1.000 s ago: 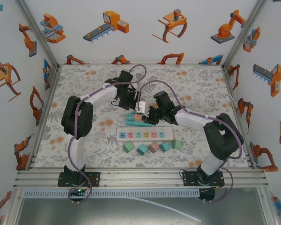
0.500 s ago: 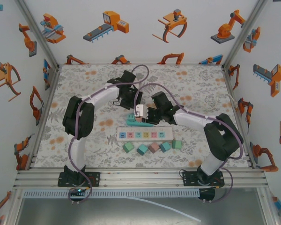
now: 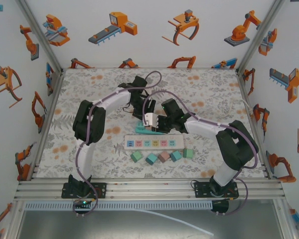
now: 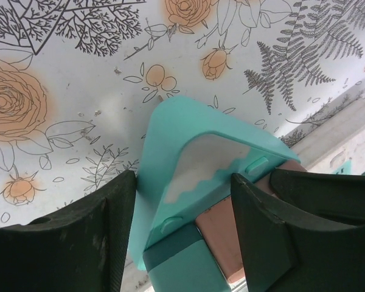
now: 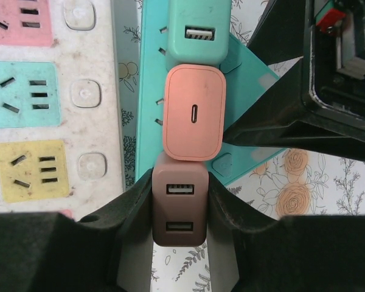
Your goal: Pull the plug off the socket
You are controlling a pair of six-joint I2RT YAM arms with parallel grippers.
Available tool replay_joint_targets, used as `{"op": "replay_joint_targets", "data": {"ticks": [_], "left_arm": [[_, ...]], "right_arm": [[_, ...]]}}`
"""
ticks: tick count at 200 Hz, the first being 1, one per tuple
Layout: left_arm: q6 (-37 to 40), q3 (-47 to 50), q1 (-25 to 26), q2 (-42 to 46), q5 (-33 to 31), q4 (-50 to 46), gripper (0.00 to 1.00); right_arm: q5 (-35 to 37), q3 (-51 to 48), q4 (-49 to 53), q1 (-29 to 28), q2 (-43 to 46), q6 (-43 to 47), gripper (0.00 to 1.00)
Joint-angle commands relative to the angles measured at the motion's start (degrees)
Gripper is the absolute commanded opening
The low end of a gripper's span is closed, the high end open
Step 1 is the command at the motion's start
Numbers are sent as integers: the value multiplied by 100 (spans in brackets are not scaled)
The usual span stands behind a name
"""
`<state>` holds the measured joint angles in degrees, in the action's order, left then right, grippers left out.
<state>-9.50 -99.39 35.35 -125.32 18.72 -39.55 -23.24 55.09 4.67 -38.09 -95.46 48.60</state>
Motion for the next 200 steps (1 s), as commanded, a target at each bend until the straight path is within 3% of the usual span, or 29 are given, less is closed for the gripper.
{"op": "replay_joint_targets", "data": {"ticks": [1, 33, 71, 115, 200], "left_arm": [[515, 293, 155, -520, -1748, -353, 53], [609, 434, 163, -523, -2046, -212, 52], [604, 421, 192, -661, -2057, -212, 51], [592, 421, 195, -608, -2074, -198, 51], [608, 483, 196, -573, -2169, -99, 51]], "right_arm": [[-376, 231, -271, -69, 267, -240, 20], [-862, 367, -413, 91, 279, -807, 19], [254, 652, 736, -291, 97, 503, 15], [-100, 477, 382, -313, 434, 93, 15], [51, 2, -89, -305, 926, -122, 13]]}}
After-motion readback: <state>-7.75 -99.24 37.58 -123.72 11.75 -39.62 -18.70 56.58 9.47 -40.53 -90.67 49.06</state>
